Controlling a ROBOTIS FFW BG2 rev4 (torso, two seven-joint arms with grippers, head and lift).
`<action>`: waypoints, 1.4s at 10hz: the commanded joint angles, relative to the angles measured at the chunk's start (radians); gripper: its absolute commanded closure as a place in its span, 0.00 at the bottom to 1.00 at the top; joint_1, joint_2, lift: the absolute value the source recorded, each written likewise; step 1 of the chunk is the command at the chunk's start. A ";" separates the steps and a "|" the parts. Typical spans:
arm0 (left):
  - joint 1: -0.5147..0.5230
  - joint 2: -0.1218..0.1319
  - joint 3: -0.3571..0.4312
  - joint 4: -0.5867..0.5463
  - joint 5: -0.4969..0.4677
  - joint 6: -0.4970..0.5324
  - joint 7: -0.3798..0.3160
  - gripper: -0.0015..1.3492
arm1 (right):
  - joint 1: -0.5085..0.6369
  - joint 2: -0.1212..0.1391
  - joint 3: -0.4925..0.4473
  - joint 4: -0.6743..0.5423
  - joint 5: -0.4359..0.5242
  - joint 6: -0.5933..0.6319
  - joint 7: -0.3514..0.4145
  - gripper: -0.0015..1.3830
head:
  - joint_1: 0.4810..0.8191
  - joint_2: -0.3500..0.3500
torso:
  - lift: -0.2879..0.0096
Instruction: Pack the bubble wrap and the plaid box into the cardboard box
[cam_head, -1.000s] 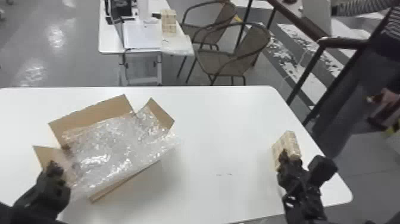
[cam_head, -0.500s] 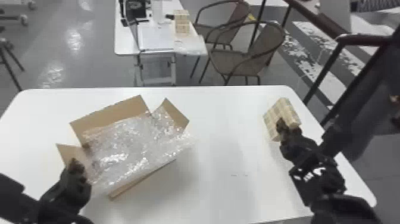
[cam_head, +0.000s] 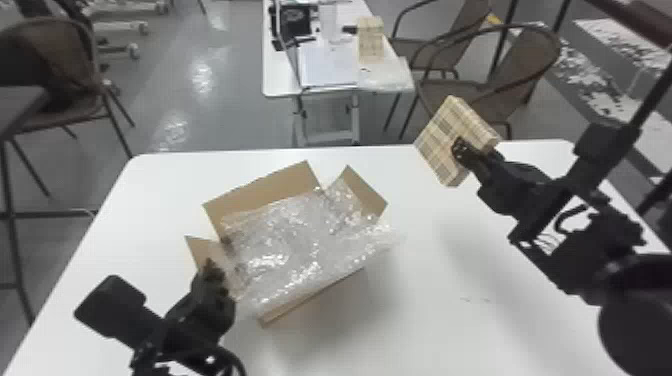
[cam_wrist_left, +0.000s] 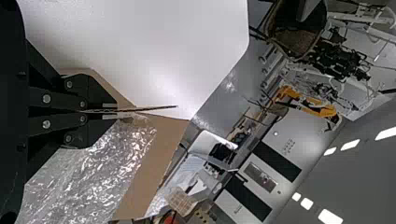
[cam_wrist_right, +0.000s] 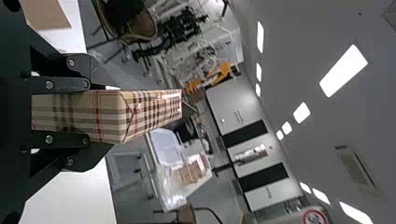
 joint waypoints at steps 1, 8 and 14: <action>-0.006 0.000 0.000 0.000 -0.002 0.008 -0.002 0.90 | -0.086 -0.005 0.019 -0.044 -0.082 0.217 0.039 0.88 | 0.63 0.66 | 0.64; -0.007 -0.002 0.000 0.000 -0.008 0.011 -0.002 0.90 | -0.221 0.036 0.014 -0.067 -0.260 0.676 -0.061 0.88 | 0.63 0.82 | 0.64; -0.013 -0.005 -0.002 0.003 -0.008 0.016 -0.006 0.90 | -0.296 0.048 0.147 0.225 -0.232 0.623 0.080 0.88 | 0.63 0.89 | 0.64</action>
